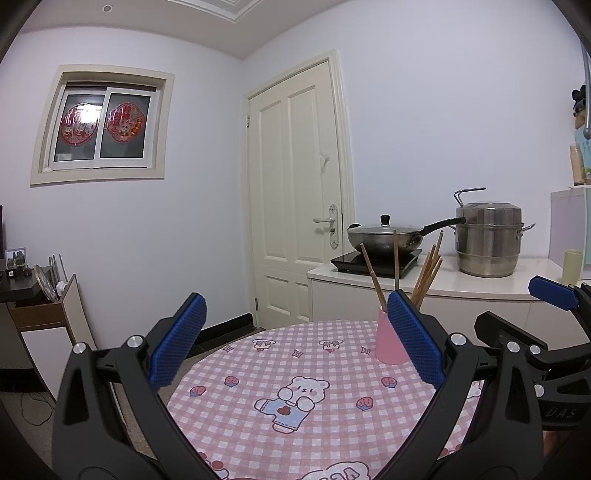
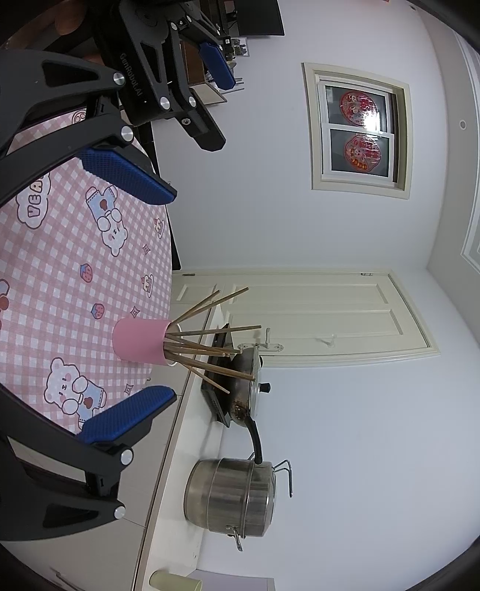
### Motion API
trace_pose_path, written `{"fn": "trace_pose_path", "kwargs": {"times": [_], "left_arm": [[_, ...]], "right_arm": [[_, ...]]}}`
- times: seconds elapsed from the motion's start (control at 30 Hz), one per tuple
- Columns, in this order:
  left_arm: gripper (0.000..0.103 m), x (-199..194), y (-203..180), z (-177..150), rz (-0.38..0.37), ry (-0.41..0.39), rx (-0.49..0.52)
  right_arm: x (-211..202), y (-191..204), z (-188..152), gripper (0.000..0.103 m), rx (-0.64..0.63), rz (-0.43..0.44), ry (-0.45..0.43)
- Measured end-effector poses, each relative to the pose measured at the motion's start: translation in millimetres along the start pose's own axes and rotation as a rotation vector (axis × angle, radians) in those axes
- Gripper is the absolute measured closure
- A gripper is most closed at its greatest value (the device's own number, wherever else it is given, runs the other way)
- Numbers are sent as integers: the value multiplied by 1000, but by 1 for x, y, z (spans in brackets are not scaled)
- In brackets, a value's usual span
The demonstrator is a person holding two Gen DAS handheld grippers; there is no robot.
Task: Organize utensils
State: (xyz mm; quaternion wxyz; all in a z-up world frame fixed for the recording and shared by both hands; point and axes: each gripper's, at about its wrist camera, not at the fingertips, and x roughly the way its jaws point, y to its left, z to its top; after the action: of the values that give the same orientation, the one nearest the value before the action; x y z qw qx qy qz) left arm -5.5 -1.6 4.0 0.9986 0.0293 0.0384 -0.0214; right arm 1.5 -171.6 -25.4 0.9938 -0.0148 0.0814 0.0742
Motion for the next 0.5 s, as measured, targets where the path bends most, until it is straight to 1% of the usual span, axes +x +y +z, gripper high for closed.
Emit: {"fn": "trace_pose_path", "kwargs": {"times": [0.5], "left_arm": [[7,1,-3,0,1,4,-3]], "right_arm": [[2,-1,-1,8,0,0,9]]}}
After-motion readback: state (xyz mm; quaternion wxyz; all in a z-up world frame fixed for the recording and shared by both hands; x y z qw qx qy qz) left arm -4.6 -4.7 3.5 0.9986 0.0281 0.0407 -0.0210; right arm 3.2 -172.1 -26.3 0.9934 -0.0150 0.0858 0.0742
